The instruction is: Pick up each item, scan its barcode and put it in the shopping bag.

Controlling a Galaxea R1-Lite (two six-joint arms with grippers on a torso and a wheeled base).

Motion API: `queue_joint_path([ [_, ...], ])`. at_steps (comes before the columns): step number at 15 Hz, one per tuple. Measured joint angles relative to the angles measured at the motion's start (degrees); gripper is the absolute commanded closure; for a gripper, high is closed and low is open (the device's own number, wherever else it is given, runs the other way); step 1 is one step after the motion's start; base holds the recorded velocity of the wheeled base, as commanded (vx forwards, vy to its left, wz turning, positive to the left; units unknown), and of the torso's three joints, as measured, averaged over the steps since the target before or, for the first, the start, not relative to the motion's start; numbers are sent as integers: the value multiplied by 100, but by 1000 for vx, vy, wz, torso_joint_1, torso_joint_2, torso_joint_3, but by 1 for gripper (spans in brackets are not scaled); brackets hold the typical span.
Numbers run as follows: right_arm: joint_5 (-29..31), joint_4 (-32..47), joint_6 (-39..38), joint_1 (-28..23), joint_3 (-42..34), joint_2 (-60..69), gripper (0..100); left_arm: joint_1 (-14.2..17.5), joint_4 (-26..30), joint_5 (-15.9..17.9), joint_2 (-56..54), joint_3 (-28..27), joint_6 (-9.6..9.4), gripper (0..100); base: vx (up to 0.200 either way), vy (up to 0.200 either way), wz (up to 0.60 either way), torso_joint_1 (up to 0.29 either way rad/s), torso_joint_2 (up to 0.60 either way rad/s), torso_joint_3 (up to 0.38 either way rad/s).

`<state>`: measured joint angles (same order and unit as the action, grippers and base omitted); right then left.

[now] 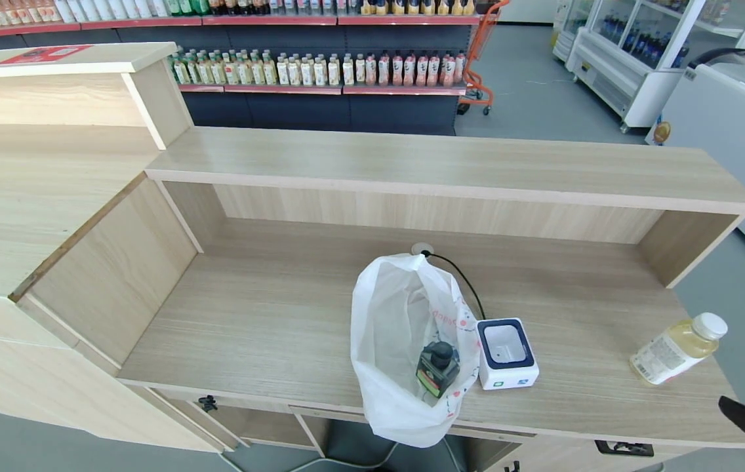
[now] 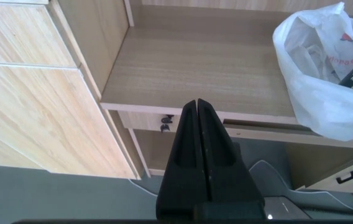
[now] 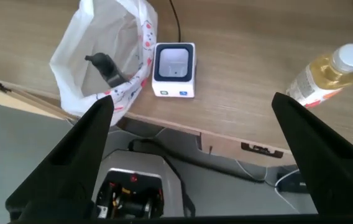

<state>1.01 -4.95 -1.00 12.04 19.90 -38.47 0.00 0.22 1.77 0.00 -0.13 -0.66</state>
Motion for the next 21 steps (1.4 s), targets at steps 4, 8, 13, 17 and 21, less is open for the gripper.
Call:
queue_joint_path([
  [4, -26, 99, -15, -447, -85, 258, 0, -5, 0, -5, 0, 0, -12, 100, -200, -200, 0, 7, 1, 4],
  [8, -23, 391, -15, -494, -111, 441, 0, -5, -1, 0, 0, 0, -21, 100, -200, -200, 0, -8, 1, 4],
  [13, -26, 417, -15, -494, -140, 529, 0, 0, -1, 0, 0, 0, -23, 100, 0, -80, 0, 2, 1, 0],
  [17, 2, 427, -69, -505, -190, 512, 0, 0, -6, 4, 0, 0, -40, 100, 0, -200, 0, 7, 4, -1],
  [21, 95, 402, -99, -883, -207, 311, 0, 0, -4, 6, 0, 0, -46, 100, 0, -200, 0, 4, 2, 5],
])
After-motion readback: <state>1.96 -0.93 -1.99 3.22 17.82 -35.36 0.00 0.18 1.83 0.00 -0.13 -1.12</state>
